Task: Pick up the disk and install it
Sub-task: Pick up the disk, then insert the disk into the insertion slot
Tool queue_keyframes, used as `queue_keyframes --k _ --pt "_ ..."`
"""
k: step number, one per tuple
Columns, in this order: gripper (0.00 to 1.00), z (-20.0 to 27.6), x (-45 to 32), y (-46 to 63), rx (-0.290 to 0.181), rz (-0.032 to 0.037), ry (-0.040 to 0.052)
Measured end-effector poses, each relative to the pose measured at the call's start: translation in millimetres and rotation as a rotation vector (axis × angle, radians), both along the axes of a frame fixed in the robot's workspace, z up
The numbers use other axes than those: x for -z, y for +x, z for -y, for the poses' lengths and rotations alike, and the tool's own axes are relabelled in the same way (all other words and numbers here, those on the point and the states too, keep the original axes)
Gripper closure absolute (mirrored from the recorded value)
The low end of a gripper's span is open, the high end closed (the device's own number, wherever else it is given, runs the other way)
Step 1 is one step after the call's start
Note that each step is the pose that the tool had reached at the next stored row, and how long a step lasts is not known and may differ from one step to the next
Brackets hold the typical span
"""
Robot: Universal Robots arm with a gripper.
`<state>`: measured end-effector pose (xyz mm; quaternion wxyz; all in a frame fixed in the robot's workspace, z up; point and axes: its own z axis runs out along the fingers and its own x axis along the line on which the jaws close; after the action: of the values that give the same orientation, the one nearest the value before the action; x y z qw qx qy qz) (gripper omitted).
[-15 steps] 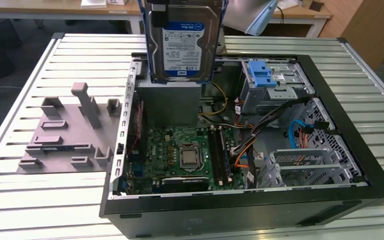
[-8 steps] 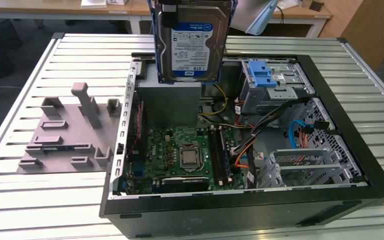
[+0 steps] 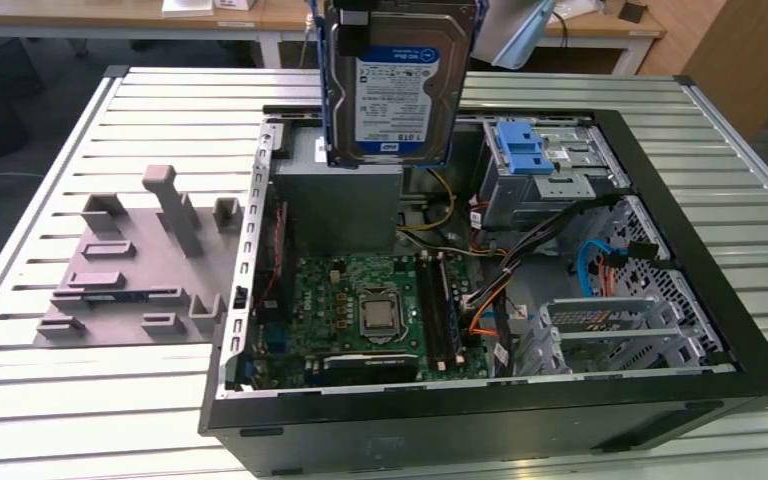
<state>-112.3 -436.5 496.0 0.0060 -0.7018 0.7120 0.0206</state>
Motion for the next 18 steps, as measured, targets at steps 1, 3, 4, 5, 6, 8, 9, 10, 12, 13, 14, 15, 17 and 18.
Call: queue_keyframes --k 1,3,4,5,6,8,9,10,12,13,14,15,17,18 --pt "0.64 0.0 0.0 1.1 0.0 0.0 -0.0001" --pt "0.64 0.0 0.3 2.6 0.0 0.0001 0.0001" --pt "0.64 0.0 0.4 2.9 0.0 0.0002 -0.0002" --pt "0.64 0.0 0.4 3.4 0.0 0.0002 -0.0005" --pt "0.64 0.0 0.5 3.9 0.0 0.0002 -0.0006" --pt "0.64 0.0 0.7 5.1 0.0 0.0002 -0.0008" --pt "0.64 0.0 0.8 5.6 0.0 0.0003 -0.0008" --pt "0.64 0.0 0.9 6.2 0.0 0.0003 -0.0009" --pt "0.64 0.0 1.1 7.5 0.0 0.0004 -0.001" --pt "0.64 0.0 1.1 8.2 0.0 0.0004 -0.001" --pt "0.64 0.0 1.2 8.9 0.0 0.0004 -0.001" --pt "0.64 0.0 1.3 9.7 0.0 0.0004 -0.0012" --pt "0.64 0.0 1.4 11.4 0.0 0.0004 -0.0013" --pt "0.64 0.0 1.5 12.1 0.0 0.0004 -0.0014"
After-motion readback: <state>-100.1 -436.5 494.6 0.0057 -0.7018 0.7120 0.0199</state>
